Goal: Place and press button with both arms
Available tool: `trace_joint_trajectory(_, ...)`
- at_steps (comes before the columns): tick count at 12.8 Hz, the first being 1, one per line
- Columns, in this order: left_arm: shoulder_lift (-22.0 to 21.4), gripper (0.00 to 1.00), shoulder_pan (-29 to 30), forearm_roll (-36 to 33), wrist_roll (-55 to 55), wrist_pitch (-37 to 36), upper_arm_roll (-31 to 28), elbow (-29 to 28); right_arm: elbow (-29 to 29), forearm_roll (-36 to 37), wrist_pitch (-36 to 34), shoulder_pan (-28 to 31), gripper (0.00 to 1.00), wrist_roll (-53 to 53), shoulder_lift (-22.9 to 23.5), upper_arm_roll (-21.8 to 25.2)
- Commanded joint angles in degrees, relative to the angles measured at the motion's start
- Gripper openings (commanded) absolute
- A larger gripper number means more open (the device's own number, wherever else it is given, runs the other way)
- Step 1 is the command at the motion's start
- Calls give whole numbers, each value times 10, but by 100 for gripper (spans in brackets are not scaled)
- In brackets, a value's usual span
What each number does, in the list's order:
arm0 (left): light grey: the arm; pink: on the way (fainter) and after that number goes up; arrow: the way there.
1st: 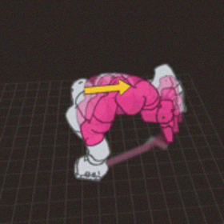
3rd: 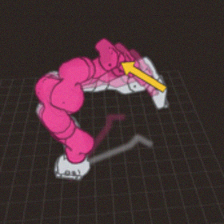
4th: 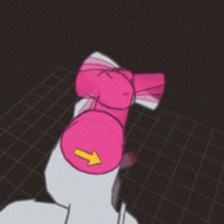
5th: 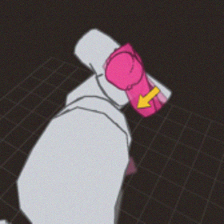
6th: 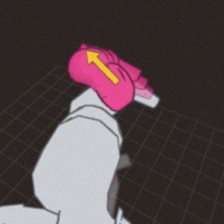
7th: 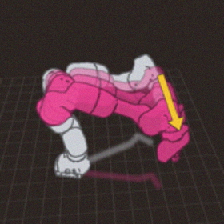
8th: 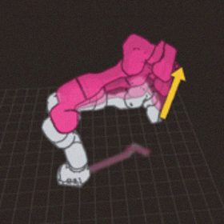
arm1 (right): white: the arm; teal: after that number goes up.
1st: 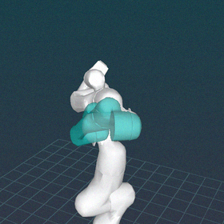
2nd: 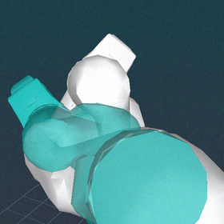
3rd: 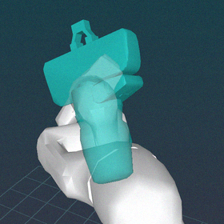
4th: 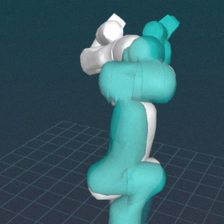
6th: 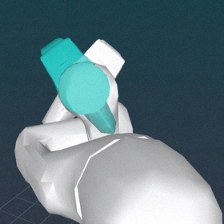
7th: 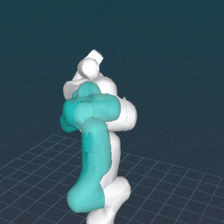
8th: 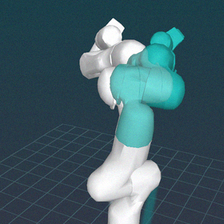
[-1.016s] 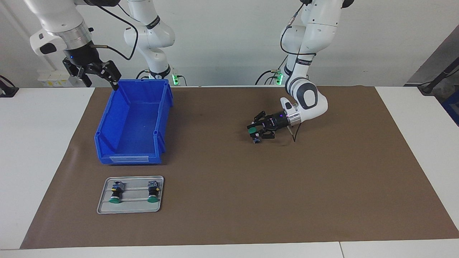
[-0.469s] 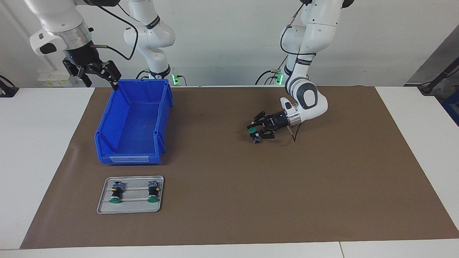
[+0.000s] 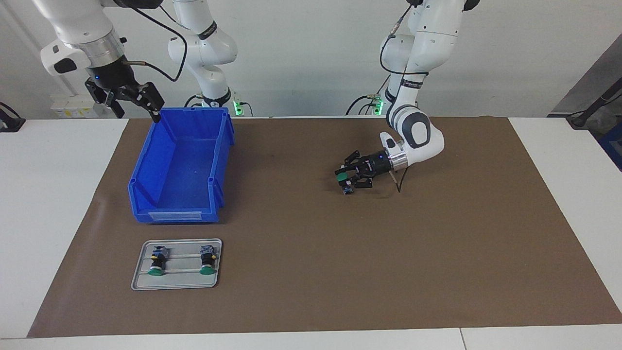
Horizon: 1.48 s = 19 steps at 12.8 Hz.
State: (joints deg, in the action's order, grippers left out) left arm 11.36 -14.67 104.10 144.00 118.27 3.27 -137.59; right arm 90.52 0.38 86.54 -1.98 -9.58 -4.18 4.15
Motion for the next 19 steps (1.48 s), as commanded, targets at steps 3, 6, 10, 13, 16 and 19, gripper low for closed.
trace_joint_trajectory(3, -5, 54, -6, 8, 17, 14, -11, -12, 3, -13, -6, -1, 100, 15, -6, 4)
trace_joint_trajectory(6, -5, 73, -5, 7, 18, 13, -11, -12, 3, -13, -6, -1, 100, 14, -6, 4)
trace_joint_trajectory(10, -6, 81, 1, 7, 16, 7, -12, -12, 3, -13, -6, -1, 100, 15, -6, 4)
trace_joint_trajectory(13, -7, 81, 24, -1, 11, -8, -11, -7, 3, -13, -6, -1, 100, 15, -6, 4)
trace_joint_trajectory(16, -7, 81, 44, -25, -26, -30, -12, 12, 3, -13, -6, -1, 100, 15, -6, 4)
trace_joint_trajectory(19, -16, 81, 73, -106, -128, -33, -12, 51, 3, -13, -6, -1, 100, 15, -6, 4)
